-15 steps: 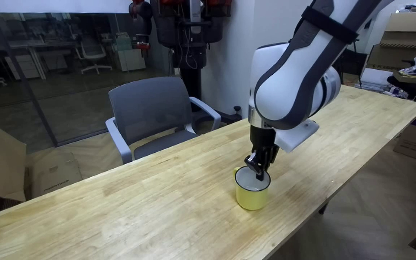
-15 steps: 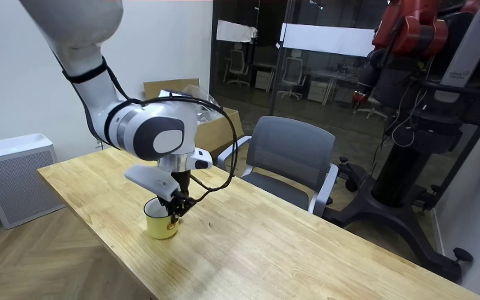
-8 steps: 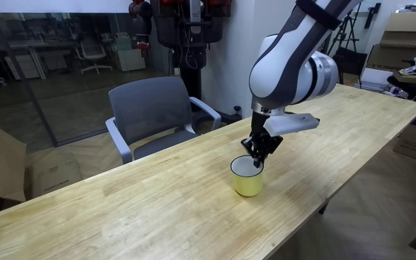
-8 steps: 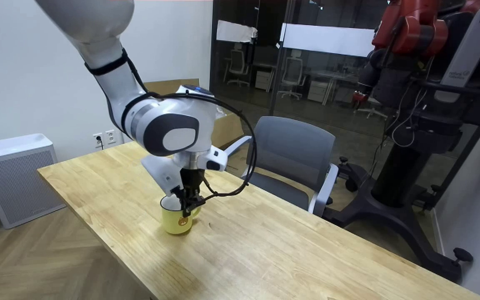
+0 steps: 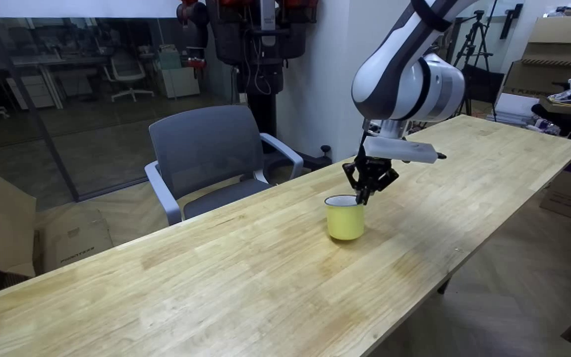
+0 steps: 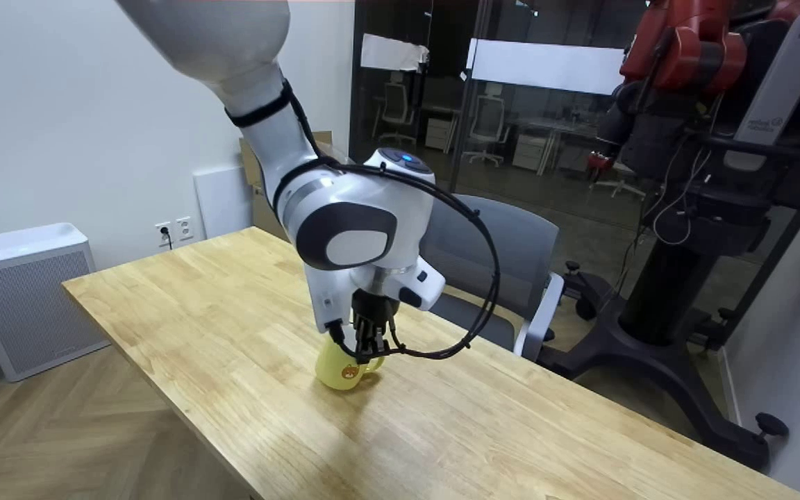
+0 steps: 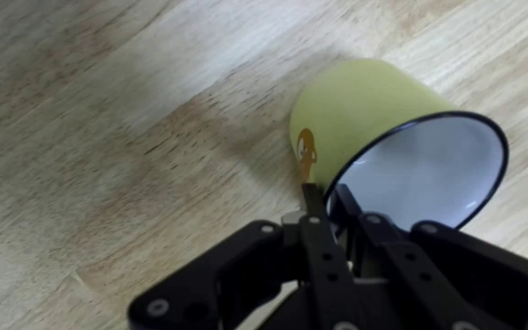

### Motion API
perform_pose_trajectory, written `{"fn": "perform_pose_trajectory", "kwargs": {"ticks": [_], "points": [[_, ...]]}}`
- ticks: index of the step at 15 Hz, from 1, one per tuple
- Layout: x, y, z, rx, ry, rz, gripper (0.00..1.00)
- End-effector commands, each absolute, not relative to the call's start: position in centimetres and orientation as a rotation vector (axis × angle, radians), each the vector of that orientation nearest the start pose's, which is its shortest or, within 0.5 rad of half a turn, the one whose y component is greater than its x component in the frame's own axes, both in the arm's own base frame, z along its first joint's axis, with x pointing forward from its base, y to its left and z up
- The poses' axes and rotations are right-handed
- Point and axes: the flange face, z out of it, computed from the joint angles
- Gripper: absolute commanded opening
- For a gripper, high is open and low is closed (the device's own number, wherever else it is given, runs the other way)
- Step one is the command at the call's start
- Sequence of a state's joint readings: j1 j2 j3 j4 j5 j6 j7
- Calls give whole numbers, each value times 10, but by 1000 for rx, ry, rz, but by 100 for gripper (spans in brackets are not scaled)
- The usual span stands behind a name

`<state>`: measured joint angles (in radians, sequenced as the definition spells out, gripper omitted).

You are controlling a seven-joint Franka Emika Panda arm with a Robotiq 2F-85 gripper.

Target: Move the yellow mug backwards

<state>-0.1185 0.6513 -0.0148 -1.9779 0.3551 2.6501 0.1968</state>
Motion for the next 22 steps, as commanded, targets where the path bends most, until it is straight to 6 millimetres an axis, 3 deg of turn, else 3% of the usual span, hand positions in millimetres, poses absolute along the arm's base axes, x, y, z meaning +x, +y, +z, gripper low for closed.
{"fn": "perform_pose_trajectory", "kwargs": {"ticks": [1,5,10,14,18,22], "points": [[617,-109,121,-2680,1176,-37,3],[625,-115,119,-2512,1369,-110,3],[633,-96,129,-2387,1543,-403,3],[631,-78,124,-2370,1629,-656,3],[626,-72,117,-2357,1712,-714,3],[624,-61,116,-2392,1699,-657,3]]}}
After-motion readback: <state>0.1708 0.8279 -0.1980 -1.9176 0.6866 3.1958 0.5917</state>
